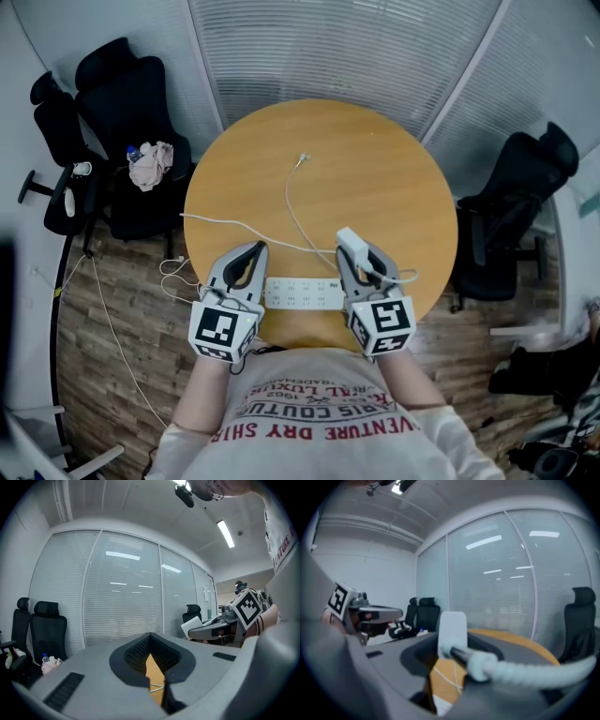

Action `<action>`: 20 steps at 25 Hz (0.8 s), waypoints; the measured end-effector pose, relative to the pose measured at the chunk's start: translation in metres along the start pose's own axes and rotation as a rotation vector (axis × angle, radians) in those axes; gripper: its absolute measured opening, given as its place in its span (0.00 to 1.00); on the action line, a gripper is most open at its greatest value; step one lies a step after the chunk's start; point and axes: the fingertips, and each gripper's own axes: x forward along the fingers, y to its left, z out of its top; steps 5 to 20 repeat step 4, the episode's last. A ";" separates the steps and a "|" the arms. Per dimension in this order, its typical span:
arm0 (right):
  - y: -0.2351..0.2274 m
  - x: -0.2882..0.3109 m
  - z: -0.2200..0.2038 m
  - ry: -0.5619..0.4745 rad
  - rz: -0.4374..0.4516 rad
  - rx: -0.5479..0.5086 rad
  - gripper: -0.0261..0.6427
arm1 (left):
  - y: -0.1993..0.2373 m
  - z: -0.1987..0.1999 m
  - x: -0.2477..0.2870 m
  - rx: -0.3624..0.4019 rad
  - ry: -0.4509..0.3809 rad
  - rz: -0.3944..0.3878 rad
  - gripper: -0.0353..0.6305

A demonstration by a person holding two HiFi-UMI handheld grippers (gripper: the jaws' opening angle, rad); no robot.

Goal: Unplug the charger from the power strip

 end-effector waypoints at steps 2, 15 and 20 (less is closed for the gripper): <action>0.002 0.001 0.000 0.005 0.000 0.002 0.27 | 0.000 -0.001 0.000 0.000 0.010 -0.002 0.10; 0.003 0.002 0.000 0.013 -0.001 0.002 0.27 | 0.000 -0.002 0.000 -0.002 0.018 -0.005 0.10; 0.003 0.002 0.000 0.013 -0.001 0.002 0.27 | 0.000 -0.002 0.000 -0.002 0.018 -0.005 0.10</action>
